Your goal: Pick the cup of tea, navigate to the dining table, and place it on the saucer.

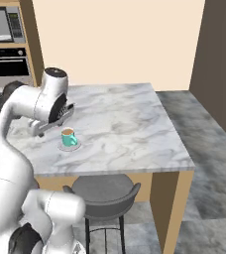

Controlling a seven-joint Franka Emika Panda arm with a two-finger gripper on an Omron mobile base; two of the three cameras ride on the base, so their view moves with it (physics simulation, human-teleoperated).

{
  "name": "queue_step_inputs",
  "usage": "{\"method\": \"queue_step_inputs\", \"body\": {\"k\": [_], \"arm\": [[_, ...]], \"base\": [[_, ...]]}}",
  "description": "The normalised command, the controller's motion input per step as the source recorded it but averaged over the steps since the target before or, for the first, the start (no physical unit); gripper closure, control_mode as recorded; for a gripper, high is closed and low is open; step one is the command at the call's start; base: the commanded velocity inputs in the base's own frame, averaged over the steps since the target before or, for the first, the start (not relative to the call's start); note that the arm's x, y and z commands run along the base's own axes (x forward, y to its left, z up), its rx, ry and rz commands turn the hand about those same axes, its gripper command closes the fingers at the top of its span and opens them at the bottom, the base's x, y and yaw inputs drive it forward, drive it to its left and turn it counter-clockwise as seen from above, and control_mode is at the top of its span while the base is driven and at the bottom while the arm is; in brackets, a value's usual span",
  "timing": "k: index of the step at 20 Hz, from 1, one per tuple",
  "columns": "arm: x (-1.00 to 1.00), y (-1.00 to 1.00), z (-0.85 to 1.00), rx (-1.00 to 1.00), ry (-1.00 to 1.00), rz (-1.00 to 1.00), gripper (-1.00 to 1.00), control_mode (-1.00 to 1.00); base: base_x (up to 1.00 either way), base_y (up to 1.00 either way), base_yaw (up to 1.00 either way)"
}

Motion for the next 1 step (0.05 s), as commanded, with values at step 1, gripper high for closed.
{"method": "queue_step_inputs", "body": {"k": [1], "arm": [[-1.0, -0.14, 0.2, -0.2, -0.14, -0.12, -1.0, -1.0]], "base": [[0.0, 0.0, 0.0]]}}
